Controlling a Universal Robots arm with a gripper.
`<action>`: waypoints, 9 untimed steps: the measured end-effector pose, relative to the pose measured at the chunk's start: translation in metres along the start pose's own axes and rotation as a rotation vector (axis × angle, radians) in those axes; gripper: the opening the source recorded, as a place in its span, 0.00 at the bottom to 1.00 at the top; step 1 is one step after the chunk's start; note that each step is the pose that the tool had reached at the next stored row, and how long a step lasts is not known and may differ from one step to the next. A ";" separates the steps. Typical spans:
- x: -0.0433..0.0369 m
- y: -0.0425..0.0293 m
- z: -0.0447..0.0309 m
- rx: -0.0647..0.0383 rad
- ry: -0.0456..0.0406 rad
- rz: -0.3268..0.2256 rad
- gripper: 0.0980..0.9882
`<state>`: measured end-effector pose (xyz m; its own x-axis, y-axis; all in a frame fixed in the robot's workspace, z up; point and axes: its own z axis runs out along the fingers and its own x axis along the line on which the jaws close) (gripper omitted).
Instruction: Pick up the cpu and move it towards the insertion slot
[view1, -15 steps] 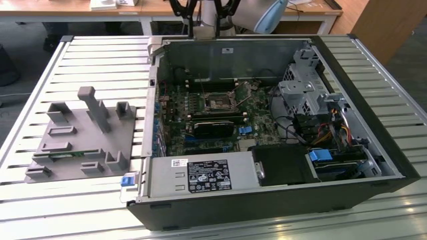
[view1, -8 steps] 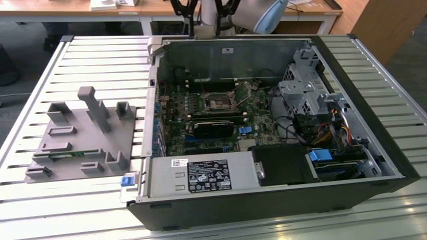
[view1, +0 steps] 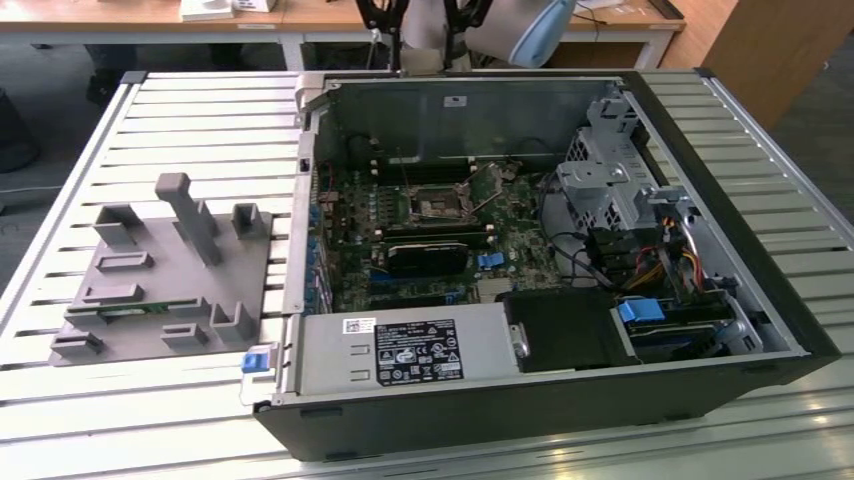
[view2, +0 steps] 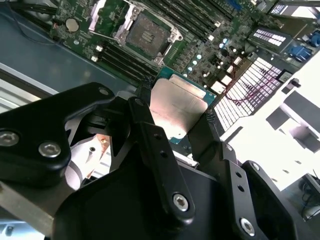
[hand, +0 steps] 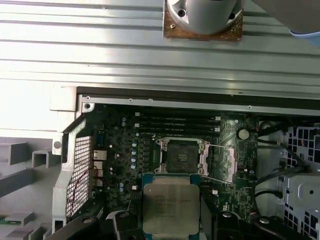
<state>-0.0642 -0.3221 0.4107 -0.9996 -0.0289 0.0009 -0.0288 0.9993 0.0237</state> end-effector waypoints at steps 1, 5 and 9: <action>-0.0027 0.0002 0.0001 0.000 0.0000 0.000 0.50; -0.0128 0.0013 0.0008 0.000 0.0000 0.000 0.50; -0.0237 0.0032 0.0018 0.000 -0.0001 0.000 0.50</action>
<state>-0.0406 -0.3182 0.4090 -0.9996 -0.0288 0.0008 -0.0288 0.9993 0.0238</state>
